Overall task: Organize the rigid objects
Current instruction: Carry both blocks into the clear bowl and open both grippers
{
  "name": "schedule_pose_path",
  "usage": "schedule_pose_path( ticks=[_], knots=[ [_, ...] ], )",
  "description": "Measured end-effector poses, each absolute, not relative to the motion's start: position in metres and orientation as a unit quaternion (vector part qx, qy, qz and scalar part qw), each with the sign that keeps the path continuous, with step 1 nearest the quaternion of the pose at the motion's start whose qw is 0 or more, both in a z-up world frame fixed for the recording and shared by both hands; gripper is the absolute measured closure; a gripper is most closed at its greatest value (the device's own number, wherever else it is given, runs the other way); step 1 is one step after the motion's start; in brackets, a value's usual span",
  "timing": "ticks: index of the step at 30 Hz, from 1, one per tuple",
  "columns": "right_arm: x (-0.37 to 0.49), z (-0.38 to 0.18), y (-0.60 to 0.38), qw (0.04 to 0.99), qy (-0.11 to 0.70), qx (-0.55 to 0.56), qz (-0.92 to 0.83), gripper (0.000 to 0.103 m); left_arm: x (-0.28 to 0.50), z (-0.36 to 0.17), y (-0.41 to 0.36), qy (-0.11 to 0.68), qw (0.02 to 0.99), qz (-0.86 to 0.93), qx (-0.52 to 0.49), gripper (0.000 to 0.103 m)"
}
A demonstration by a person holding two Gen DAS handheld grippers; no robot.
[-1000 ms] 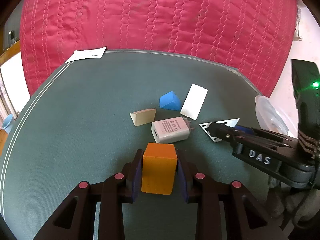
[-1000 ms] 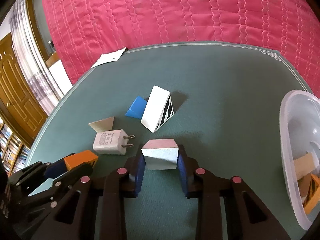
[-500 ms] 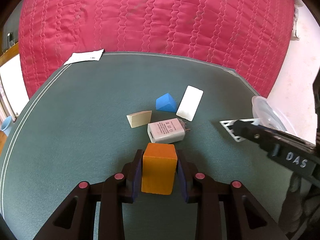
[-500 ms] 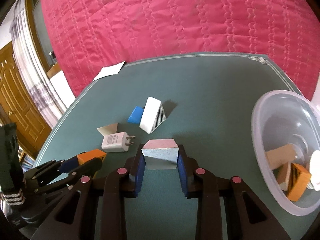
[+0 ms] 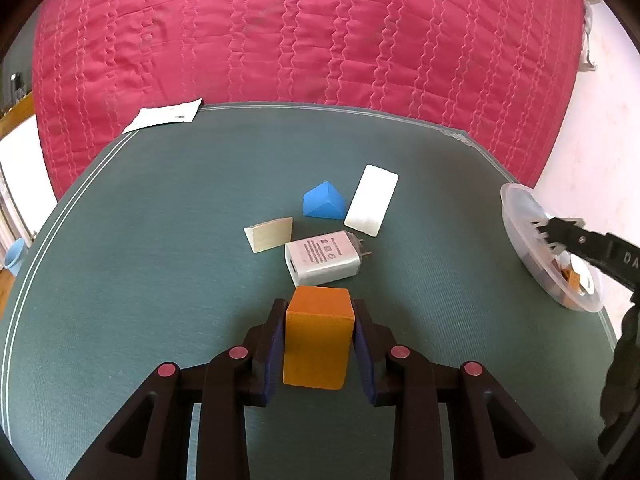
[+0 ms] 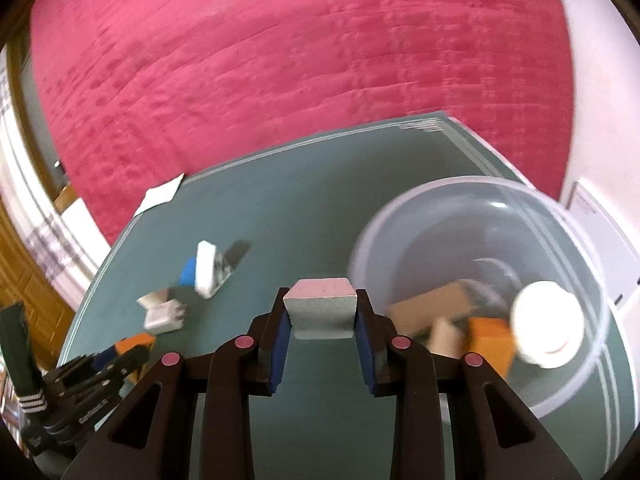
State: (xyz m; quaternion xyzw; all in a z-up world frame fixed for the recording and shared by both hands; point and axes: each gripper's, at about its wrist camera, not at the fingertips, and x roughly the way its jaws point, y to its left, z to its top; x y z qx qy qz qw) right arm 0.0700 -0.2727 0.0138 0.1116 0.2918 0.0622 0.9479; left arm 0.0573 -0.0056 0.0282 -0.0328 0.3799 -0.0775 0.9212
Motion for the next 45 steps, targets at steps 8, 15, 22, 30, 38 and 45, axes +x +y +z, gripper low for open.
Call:
schedule_pose_path(
  ticks=[8, 15, 22, 30, 38, 45],
  knots=[
    [0.066, 0.019, -0.327, 0.951, 0.273, 0.142, 0.003, 0.072, 0.056, 0.026, -0.013, 0.386, 0.919, -0.077, -0.018, 0.07],
    [0.071, 0.014, -0.364, 0.949, 0.267, 0.165, -0.03, 0.072, 0.055, 0.027, -0.021, 0.387, 0.919, -0.079, -0.01, 0.07],
    [0.079, 0.006, -0.384, 0.946, 0.265, 0.184, -0.043, 0.06, 0.056, 0.031, -0.029, 0.388, 0.918, -0.081, -0.001, 0.07],
    [0.063, -0.002, -0.391, 0.948, 0.258, 0.177, -0.065, 0.059, 0.06, 0.047, -0.049, 0.374, 0.922, -0.1, 0.01, 0.07],
    [0.045, -0.002, -0.391, 0.956, 0.223, 0.158, -0.103, 0.059, 0.068, 0.061, -0.081, 0.366, 0.92, -0.141, 0.017, 0.07],
    [0.04, -0.004, -0.384, 0.962, 0.208, 0.151, -0.097, 0.059, 0.084, 0.068, -0.12, 0.363, 0.913, -0.186, 0.025, 0.07]
  ],
)
